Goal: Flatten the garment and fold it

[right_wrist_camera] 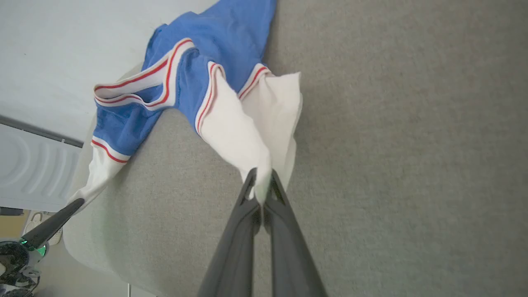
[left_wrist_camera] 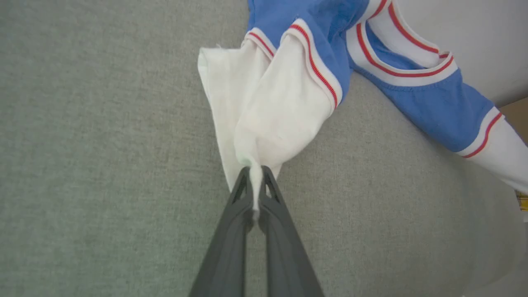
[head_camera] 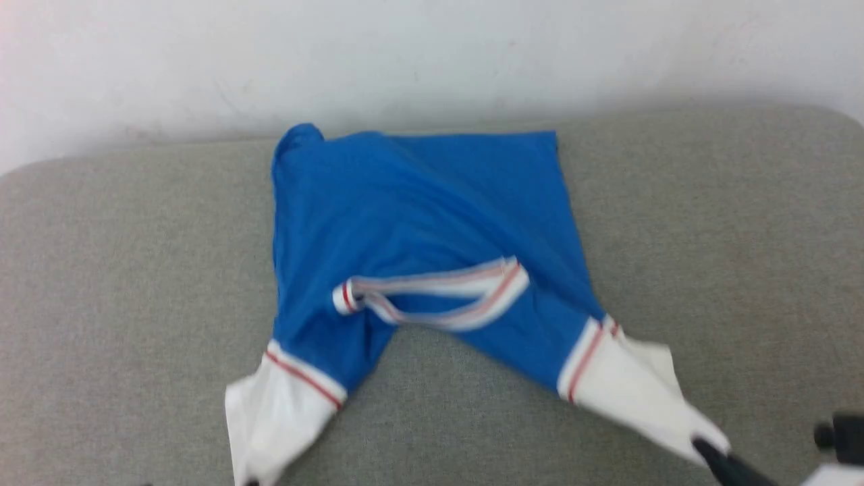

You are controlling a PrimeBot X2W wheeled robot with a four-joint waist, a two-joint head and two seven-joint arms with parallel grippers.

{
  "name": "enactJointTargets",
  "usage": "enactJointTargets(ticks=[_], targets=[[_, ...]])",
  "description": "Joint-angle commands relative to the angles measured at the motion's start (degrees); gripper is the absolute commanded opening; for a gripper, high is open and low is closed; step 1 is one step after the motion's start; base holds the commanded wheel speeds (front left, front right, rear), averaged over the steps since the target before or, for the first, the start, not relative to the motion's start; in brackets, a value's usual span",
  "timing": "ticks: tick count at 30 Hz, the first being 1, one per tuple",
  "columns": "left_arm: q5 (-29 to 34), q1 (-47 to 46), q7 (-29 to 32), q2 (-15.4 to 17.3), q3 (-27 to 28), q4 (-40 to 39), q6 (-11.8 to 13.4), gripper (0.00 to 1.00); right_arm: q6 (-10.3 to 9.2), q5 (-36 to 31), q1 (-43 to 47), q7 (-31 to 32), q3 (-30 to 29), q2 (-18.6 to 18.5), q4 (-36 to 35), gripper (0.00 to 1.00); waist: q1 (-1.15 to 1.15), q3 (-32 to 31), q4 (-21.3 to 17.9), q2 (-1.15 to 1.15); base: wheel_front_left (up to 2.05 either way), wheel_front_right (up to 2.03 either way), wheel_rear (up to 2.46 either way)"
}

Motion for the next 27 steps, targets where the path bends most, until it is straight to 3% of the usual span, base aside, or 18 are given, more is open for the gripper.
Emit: enactJointTargets(ticks=[1, 10, 21, 22, 23, 27], targets=[[-0.89, 2.14, 1.02, 0.13, -0.10, -0.05, -0.05, 0.00, -0.04, 0.63, 2.66, 0.75, -1.00, -0.54, 0.96, 0.00, 0.02, -2.64, -0.75, 0.00, 0.00, 0.00, 0.00], [-3.50, 11.16, 6.08, 1.76, 1.09, -1.59, 2.37, 0.00, -0.04, 1.34, 14.83, 4.96, -7.15, 0.74, 4.35, 0.00, 0.02, -6.25, -1.10, 0.00, 0.00, 0.00, 0.00], [-2.60, 12.52, 4.80, 1.84, 1.94, -3.70, 3.73, 0.00, -0.04, -1.47, 17.23, 5.47, -11.52, 3.98, 6.38, 0.00, 0.02, -6.46, 0.56, 0.00, 0.00, 0.00, 0.00], [-2.61, 11.96, 4.44, 1.53, 1.79, -4.11, 3.67, 0.00, -0.04, -1.95, 16.65, 4.87, -11.43, 4.07, 6.16, 0.57, 0.02, -6.37, 0.70, 0.00, 0.00, 0.00, 0.00], [-2.59, 11.45, 4.21, 1.31, 1.52, -4.55, 3.54, 0.00, -0.04, -2.38, 15.95, 4.17, -11.57, 4.29, 6.04, 1.00, 0.02, -6.27, 0.79, 0.00, 0.00, 0.00, 0.00], [-2.48, 9.14, 3.43, 0.85, 0.69, -6.87, 2.83, 0.00, -0.04, -3.78, 11.66, 1.89, -11.42, 3.88, 3.21, 1.00, 0.02, -5.36, 1.16, 0.00, 0.00, 0.00, 0.00]])
